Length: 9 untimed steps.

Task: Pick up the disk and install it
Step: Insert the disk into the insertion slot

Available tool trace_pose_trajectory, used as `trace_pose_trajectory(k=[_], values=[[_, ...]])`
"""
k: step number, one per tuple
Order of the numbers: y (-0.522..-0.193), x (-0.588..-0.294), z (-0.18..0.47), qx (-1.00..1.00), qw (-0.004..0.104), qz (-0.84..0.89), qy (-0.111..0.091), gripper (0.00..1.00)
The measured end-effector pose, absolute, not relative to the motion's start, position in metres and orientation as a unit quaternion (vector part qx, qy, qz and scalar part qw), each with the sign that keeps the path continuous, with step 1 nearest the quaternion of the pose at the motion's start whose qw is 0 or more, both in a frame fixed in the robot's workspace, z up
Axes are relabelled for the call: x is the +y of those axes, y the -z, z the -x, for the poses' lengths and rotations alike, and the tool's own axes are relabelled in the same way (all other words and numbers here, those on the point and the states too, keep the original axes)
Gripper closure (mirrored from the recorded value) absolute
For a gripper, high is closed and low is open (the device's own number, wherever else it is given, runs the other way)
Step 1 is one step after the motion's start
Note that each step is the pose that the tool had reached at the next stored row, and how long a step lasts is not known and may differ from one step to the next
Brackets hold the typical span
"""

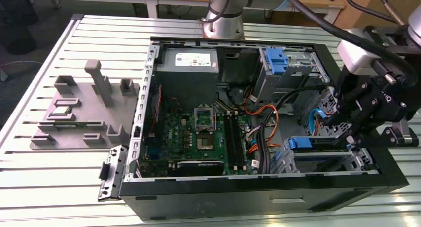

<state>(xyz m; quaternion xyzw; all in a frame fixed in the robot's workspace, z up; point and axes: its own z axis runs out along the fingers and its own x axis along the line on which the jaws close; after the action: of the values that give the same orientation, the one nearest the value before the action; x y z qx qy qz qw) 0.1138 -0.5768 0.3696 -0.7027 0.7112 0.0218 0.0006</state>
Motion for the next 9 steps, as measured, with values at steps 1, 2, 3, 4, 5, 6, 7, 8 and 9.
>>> trace_pose_trajectory(k=[1,2,3,4,5,6,7,8,9], values=[[-0.3684,-0.5768,-0.1128,0.711,0.002,0.703,-0.02,0.58],[-0.367,-0.5767,-0.1119,0.71,0.003,0.704,-0.019,0.58],[-0.3655,-0.5766,-0.1111,0.709,0.004,0.705,-0.018,0.58],[-0.3639,-0.5762,-0.1106,0.709,0.005,0.705,-0.018,0.58],[-0.3625,-0.5758,-0.1103,0.707,0.006,0.707,-0.017,0.58],[-0.3618,-0.5756,-0.1102,0.706,0.007,0.708,-0.015,0.58],[-0.3617,-0.5756,-0.1103,0.706,0.008,0.708,-0.014,0.58],[-0.3618,-0.5756,-0.1103,0.705,0.008,0.709,-0.014,0.58],[-0.3616,-0.5756,-0.1103,0.705,0.008,0.709,-0.014,0.58]])
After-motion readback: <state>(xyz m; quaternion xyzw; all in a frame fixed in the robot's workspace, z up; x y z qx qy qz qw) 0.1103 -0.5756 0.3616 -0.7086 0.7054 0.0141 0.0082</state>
